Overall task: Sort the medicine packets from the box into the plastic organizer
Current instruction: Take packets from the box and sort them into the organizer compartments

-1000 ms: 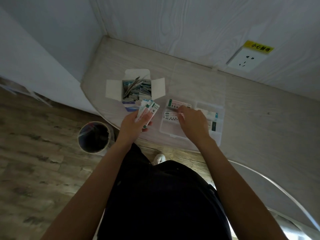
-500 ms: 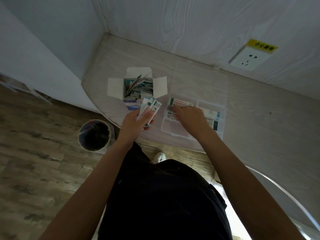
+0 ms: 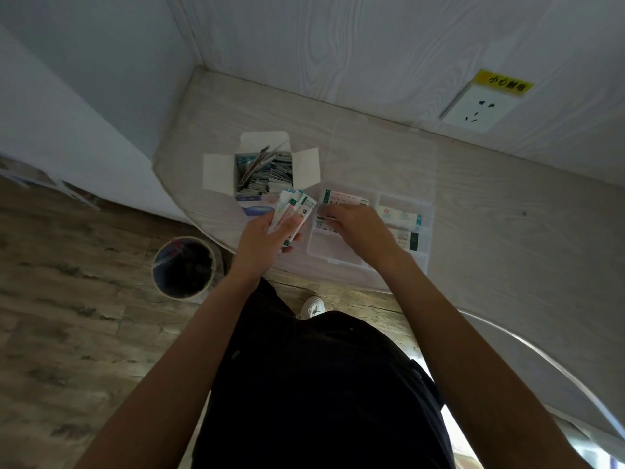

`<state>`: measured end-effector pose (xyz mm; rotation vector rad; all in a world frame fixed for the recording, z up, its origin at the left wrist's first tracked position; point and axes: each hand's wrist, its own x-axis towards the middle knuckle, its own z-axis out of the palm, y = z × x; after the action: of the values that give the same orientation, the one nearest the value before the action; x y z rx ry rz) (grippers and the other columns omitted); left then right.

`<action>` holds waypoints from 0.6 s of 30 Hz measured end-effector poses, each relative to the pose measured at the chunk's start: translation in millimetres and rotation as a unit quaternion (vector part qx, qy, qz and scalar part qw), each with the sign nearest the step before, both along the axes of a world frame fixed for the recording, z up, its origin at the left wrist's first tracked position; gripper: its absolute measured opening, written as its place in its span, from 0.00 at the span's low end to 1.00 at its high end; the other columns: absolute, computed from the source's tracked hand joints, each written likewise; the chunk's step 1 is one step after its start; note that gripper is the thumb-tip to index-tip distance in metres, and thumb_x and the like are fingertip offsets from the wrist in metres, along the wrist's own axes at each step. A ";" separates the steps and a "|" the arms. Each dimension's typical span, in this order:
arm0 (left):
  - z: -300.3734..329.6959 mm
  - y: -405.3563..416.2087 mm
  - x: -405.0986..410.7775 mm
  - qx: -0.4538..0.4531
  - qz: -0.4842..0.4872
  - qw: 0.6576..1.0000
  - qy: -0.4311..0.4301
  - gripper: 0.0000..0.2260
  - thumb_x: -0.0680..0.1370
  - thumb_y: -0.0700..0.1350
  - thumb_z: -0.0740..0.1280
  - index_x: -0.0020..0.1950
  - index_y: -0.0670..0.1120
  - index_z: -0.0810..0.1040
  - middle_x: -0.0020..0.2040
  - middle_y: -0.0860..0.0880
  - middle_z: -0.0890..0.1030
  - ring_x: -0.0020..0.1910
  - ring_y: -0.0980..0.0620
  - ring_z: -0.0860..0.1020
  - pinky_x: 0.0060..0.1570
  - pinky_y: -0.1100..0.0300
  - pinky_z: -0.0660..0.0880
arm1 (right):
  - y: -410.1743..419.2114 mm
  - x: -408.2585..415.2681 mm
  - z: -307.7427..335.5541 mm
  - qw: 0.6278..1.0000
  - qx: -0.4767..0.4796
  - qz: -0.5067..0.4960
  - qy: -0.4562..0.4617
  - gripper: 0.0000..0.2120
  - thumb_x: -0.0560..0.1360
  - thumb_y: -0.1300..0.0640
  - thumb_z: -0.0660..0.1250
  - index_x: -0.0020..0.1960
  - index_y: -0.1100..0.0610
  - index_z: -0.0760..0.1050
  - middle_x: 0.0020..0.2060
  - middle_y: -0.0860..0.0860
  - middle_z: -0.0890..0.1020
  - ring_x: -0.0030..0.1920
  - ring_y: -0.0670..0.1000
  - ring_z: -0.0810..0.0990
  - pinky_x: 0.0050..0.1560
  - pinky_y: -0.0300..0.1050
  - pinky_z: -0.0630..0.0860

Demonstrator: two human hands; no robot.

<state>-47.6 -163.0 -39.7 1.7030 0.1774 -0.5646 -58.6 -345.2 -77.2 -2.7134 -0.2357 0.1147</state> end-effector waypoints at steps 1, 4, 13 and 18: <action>0.9 -0.5 -0.2 0.000 -0.001 1.000 -0.001 0.06 0.79 0.47 0.64 0.52 0.48 0.77 0.40 0.52 0.81 0.36 0.61 0.80 0.34 0.68 0.77 | -0.2 -2.4 1.7 1.000 0.017 -0.005 -0.012 0.12 0.77 0.62 0.63 0.59 0.58 0.77 0.50 0.59 0.83 0.47 0.60 0.82 0.45 0.53 0.79; 4.6 -3.3 -2.1 -0.011 -0.004 1.000 0.004 0.03 0.78 0.47 0.64 0.49 0.50 0.77 0.39 0.53 0.81 0.34 0.64 0.80 0.33 0.68 0.76 | -4.5 -7.8 7.9 0.997 0.065 -0.040 -0.026 0.12 0.78 0.63 0.60 0.59 0.58 0.78 0.52 0.56 0.83 0.50 0.57 0.82 0.48 0.51 0.78; 11.3 -7.5 -5.3 -0.039 -0.041 0.998 0.020 0.03 0.79 0.44 0.64 0.49 0.50 0.77 0.37 0.53 0.83 0.32 0.58 0.80 0.30 0.67 0.74 | 12.6 -17.3 25.3 0.959 0.230 -0.163 -0.001 0.11 0.79 0.62 0.59 0.58 0.60 0.78 0.47 0.52 0.84 0.46 0.49 0.82 0.47 0.42 0.77; 16.3 -12.2 -6.7 -0.028 -0.092 0.995 0.013 0.04 0.78 0.46 0.64 0.50 0.49 0.78 0.39 0.53 0.84 0.33 0.56 0.82 0.30 0.67 0.75 | 17.9 -21.0 39.6 0.859 0.418 -0.285 0.078 0.09 0.73 0.54 0.70 0.51 0.56 0.77 0.40 0.53 0.82 0.34 0.45 0.78 0.32 0.33 0.73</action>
<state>-54.3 -175.2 -23.4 1.6687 0.0233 -0.7226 -79.6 -327.3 -37.6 -1.7863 0.4724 0.0393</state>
